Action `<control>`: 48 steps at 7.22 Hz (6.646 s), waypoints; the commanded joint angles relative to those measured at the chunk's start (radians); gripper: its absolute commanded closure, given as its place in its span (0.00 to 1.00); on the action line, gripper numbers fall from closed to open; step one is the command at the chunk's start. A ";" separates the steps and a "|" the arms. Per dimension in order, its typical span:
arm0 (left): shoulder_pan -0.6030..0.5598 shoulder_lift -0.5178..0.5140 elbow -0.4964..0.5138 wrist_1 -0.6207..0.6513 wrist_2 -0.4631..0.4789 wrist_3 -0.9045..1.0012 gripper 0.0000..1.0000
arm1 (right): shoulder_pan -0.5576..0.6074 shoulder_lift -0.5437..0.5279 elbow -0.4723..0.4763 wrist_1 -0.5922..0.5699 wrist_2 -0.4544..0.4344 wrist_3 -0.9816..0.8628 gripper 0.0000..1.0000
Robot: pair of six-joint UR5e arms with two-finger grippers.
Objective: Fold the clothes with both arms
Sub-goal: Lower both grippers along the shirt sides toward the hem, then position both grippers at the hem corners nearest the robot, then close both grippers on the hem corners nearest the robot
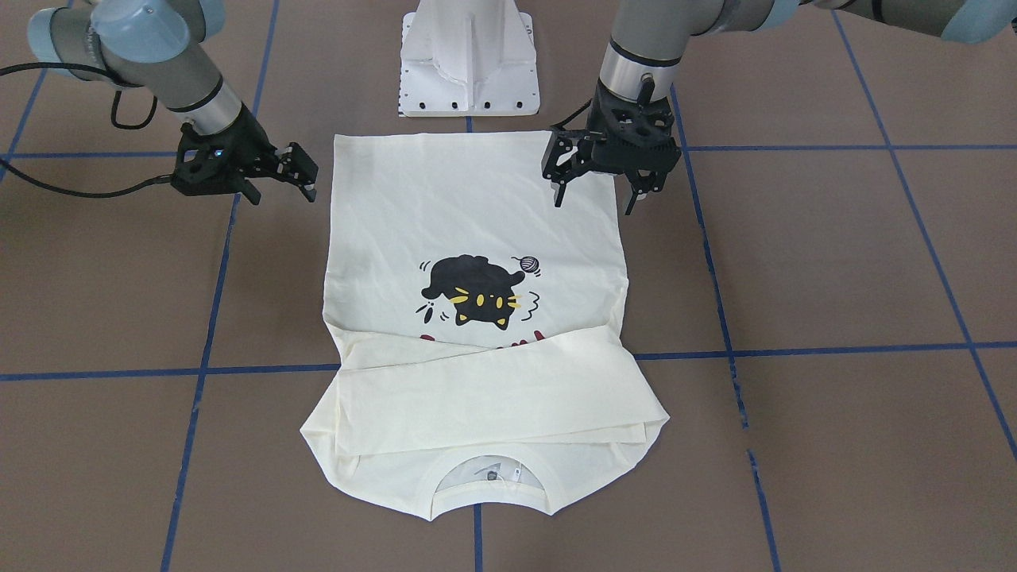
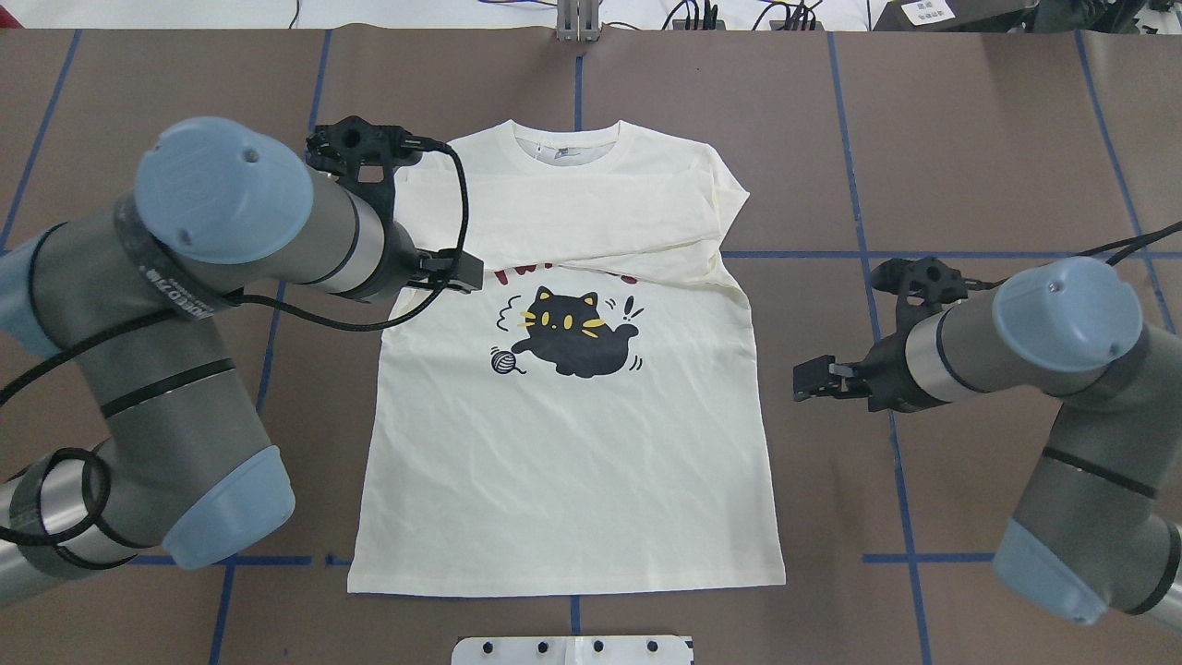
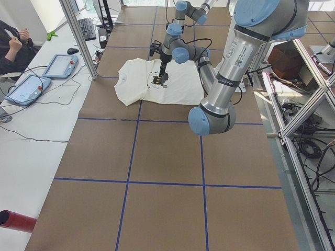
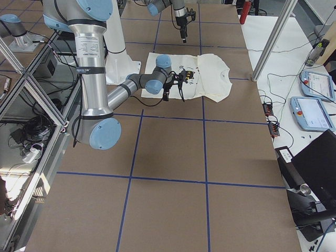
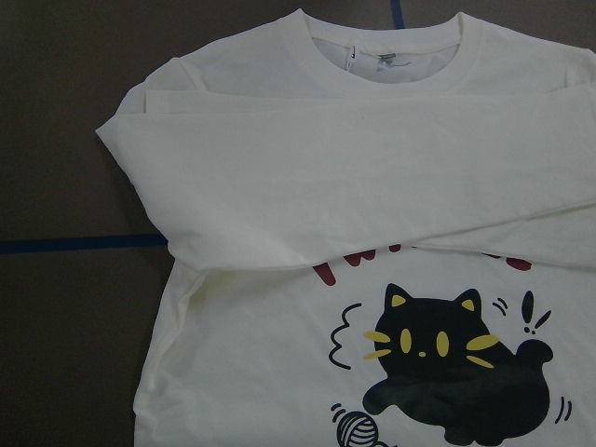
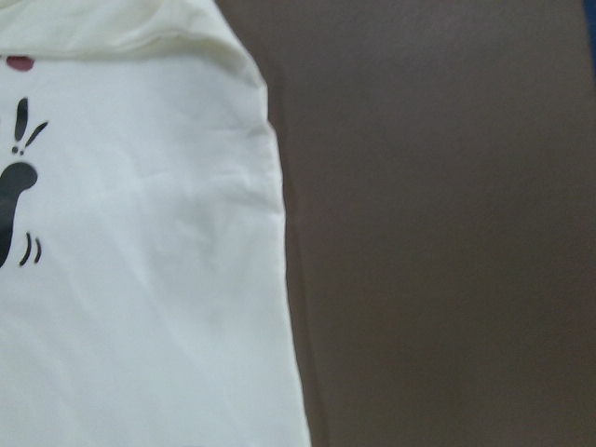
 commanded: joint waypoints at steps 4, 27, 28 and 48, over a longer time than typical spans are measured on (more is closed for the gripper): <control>0.000 0.033 -0.094 0.006 0.001 0.009 0.01 | -0.220 0.015 0.007 -0.047 -0.157 0.099 0.00; 0.313 0.363 -0.156 -0.103 0.103 -0.512 0.01 | -0.248 -0.014 0.159 -0.102 -0.140 0.180 1.00; 0.388 0.361 -0.131 -0.103 0.122 -0.595 0.01 | -0.245 -0.011 0.159 -0.102 -0.140 0.180 1.00; 0.490 0.367 -0.022 -0.221 0.188 -0.678 0.59 | -0.219 -0.005 0.178 -0.102 -0.125 0.174 1.00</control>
